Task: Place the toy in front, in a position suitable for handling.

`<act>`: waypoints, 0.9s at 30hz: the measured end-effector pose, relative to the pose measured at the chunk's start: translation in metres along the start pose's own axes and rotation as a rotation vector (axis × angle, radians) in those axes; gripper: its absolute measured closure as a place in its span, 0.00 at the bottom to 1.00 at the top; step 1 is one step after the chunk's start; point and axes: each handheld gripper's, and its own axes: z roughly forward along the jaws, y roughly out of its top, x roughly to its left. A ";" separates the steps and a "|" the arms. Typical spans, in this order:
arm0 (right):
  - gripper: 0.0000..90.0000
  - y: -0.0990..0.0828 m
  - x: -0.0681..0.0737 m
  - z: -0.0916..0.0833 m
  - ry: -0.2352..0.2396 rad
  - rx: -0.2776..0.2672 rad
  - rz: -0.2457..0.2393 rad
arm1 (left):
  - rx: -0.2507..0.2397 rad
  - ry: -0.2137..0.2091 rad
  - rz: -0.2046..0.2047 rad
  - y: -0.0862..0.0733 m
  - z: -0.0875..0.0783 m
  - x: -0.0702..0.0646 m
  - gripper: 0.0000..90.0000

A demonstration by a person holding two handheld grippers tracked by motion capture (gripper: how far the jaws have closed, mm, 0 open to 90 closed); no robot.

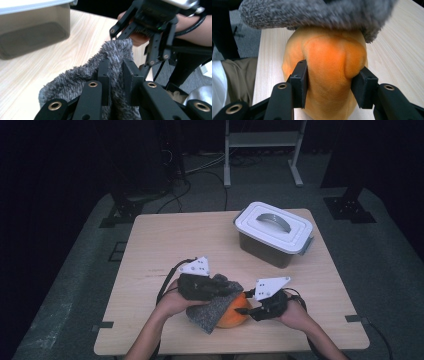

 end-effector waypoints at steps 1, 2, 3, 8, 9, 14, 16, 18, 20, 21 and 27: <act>0.57 -0.001 0.000 -0.001 -0.003 0.002 -0.012 | 0.012 -0.001 -0.004 -0.001 0.002 0.001 0.86; 0.57 -0.001 0.001 -0.001 -0.003 0.005 -0.013 | 0.012 -0.004 -0.017 -0.004 0.003 0.002 0.86; 0.58 -0.003 0.000 -0.002 -0.003 0.009 -0.018 | 0.002 -0.010 -0.034 -0.006 0.003 0.003 0.86; 0.57 -0.008 -0.004 -0.006 -0.001 0.012 -0.018 | 0.026 0.027 -0.048 -0.017 -0.007 0.008 0.86; 0.57 -0.009 -0.006 -0.007 -0.002 0.014 -0.014 | 0.030 0.037 -0.054 -0.019 -0.009 0.010 0.86; 0.46 -0.014 -0.013 -0.009 0.023 0.014 0.054 | 0.019 0.029 -0.093 -0.031 -0.012 0.013 0.86; 0.39 -0.012 -0.013 -0.007 0.043 0.024 0.081 | 0.010 0.016 -0.099 -0.033 -0.010 0.012 0.86; 0.35 -0.012 -0.013 -0.008 0.048 0.027 0.079 | 0.012 -0.003 -0.095 -0.034 -0.010 0.011 0.86; 0.35 -0.012 -0.012 -0.008 0.065 0.023 0.090 | 0.019 -0.016 -0.087 -0.034 -0.010 0.009 0.86; 0.34 -0.012 -0.012 -0.008 0.070 0.025 0.088 | 0.023 -0.020 -0.084 -0.034 -0.010 0.008 0.86; 0.53 -0.010 -0.005 -0.006 0.036 0.038 0.007 | 0.029 -0.031 -0.077 -0.029 -0.008 0.005 0.86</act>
